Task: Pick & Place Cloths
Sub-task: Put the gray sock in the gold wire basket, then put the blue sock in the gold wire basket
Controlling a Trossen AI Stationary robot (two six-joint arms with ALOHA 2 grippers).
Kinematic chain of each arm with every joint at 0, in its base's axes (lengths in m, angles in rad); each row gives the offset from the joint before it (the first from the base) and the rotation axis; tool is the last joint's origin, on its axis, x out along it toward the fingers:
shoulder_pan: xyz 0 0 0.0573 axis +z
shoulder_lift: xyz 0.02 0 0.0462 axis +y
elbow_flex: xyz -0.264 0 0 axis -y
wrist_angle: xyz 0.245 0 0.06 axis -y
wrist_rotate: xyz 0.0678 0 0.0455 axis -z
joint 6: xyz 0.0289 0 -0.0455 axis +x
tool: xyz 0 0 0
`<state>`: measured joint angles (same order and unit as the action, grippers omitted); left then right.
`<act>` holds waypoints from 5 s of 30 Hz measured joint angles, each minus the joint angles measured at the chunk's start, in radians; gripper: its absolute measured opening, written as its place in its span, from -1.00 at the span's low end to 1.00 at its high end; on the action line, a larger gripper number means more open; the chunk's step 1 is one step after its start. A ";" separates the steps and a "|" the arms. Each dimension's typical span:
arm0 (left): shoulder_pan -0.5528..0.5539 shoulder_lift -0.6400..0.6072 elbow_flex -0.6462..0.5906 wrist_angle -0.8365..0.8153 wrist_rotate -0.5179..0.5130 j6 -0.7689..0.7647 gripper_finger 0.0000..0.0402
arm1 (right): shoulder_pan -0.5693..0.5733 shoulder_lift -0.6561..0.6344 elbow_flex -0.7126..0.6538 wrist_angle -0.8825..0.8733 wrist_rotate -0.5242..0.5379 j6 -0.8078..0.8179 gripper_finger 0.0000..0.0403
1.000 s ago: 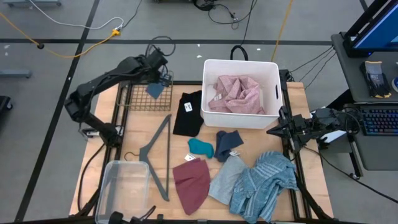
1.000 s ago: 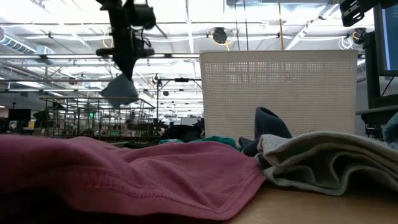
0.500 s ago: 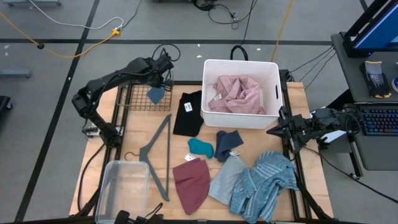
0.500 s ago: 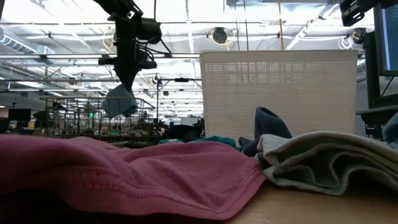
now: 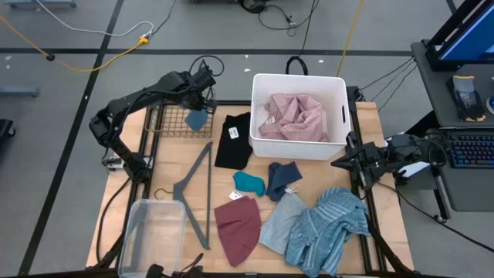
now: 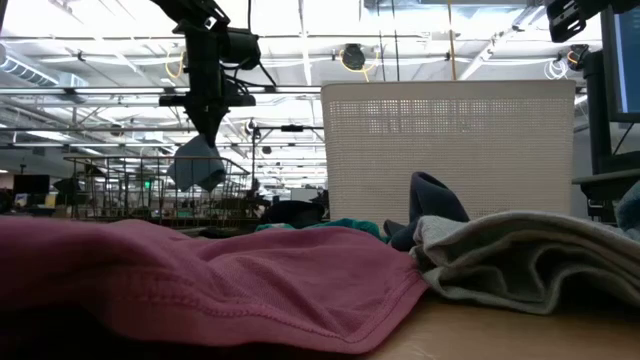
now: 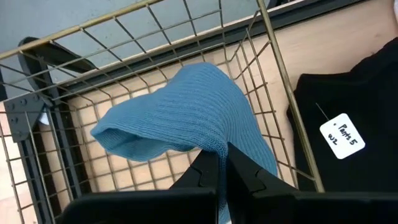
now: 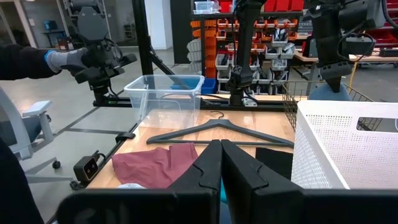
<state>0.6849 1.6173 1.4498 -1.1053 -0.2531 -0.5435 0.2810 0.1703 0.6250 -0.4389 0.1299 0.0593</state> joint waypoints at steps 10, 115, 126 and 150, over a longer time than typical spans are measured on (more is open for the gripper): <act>-0.008 0.000 0.000 0.000 -0.011 -0.016 -1.00 | 0.000 0.000 0.000 0.000 0.000 0.000 -0.99; -0.891 0.238 0.000 0.407 0.133 -0.622 -0.99 | 0.000 0.000 0.000 0.000 0.000 0.000 -0.98; -0.869 0.278 0.000 0.403 0.144 -0.648 -0.67 | 0.000 0.000 0.000 0.000 0.000 0.000 -0.98; -0.845 0.318 0.001 0.265 0.094 -0.693 0.41 | 0.000 0.000 0.000 0.000 0.000 0.000 -0.98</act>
<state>-0.1600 1.9355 1.4504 -0.8401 -0.1586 -1.2368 0.2813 0.1703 0.6250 -0.4385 0.1299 0.0593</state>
